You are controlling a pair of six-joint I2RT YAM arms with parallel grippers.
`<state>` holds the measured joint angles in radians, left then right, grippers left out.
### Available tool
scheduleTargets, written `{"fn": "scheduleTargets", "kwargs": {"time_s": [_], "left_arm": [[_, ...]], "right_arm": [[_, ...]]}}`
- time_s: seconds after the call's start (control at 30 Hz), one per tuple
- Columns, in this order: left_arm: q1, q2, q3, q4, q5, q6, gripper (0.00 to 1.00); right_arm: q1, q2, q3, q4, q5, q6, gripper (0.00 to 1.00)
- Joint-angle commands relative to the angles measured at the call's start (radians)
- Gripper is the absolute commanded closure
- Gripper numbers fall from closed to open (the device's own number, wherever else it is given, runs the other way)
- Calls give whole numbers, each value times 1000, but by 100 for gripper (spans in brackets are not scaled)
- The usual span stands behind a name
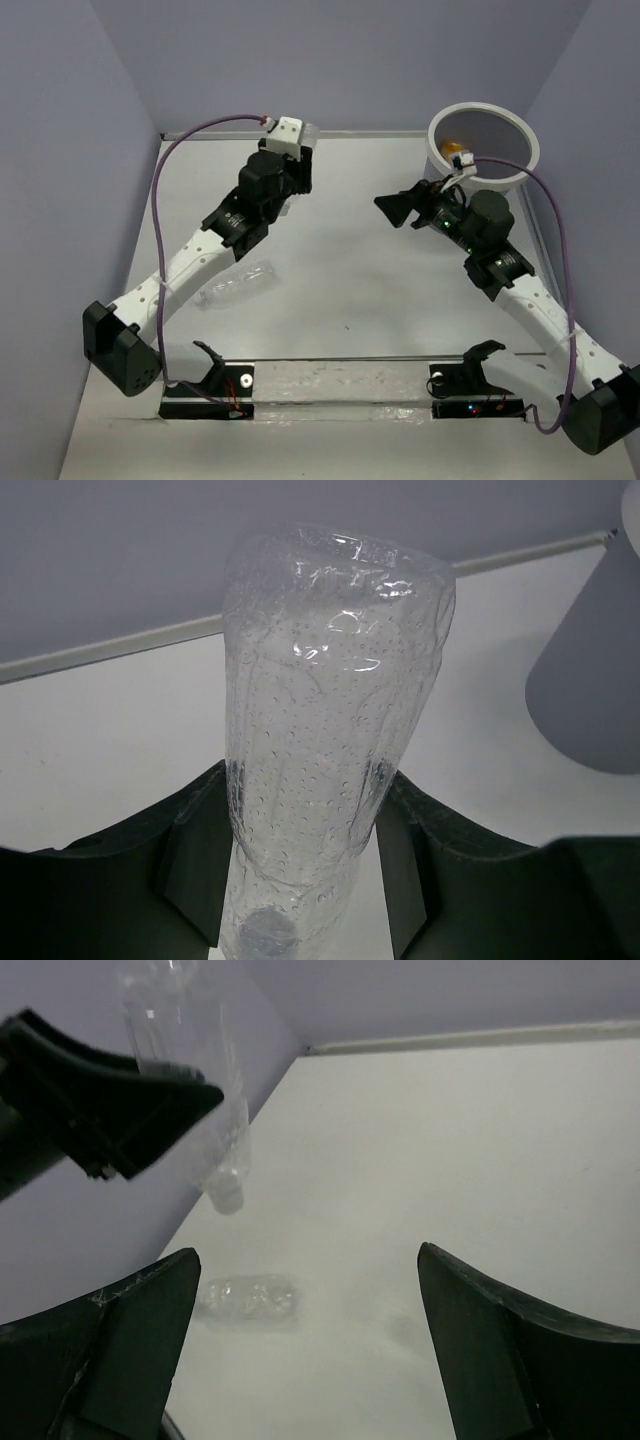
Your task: Put the plastic bottles in the bin
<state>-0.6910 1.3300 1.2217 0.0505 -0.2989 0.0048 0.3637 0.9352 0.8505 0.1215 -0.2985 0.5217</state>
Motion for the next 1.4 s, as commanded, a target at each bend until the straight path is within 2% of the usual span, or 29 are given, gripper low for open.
{"fn": "scheduleTargets", "kwargs": {"time_s": [0.0, 0.03, 0.1, 0.23, 0.33, 0.43, 0.63, 0.73, 0.87, 1.03, 1.23, 1.37], "left_arm": [[34, -124, 10, 26, -57, -147, 52], [36, -177, 1, 17, -90, -157, 51], [36, -231, -7, 0, -121, -178, 51], [38, -380, -11, -57, -192, -212, 51], [39, -468, -16, -109, -209, -242, 50], [39, -547, -31, -121, -213, -259, 50], [39, -637, -76, -113, -201, -256, 50], [39, -657, -91, -133, -194, -253, 49], [39, -681, -106, -146, -177, -250, 49], [39, -722, -125, -169, -166, -249, 49], [39, -759, -136, -189, -161, -239, 49], [39, -769, -148, -187, -148, -235, 49]], "right_arm": [[170, 68, -28, 17, 129, 9, 5], [264, 108, -42, 35, 159, 12, 5], [352, 164, -48, 67, 205, -8, 5], [472, 335, 2, 116, 125, -149, 5], [515, 493, 131, 8, 90, -227, 2], [590, 652, 281, -58, 127, -258, 0], [733, 927, 600, -164, 220, -224, 0], [793, 1135, 783, -238, 243, -148, 0], [831, 1272, 951, -303, 269, -40, 0], [840, 1424, 1029, -292, 332, 113, 0], [840, 1458, 1016, -269, 442, 152, 0], [840, 1458, 1033, -226, 398, 140, 0]]}}
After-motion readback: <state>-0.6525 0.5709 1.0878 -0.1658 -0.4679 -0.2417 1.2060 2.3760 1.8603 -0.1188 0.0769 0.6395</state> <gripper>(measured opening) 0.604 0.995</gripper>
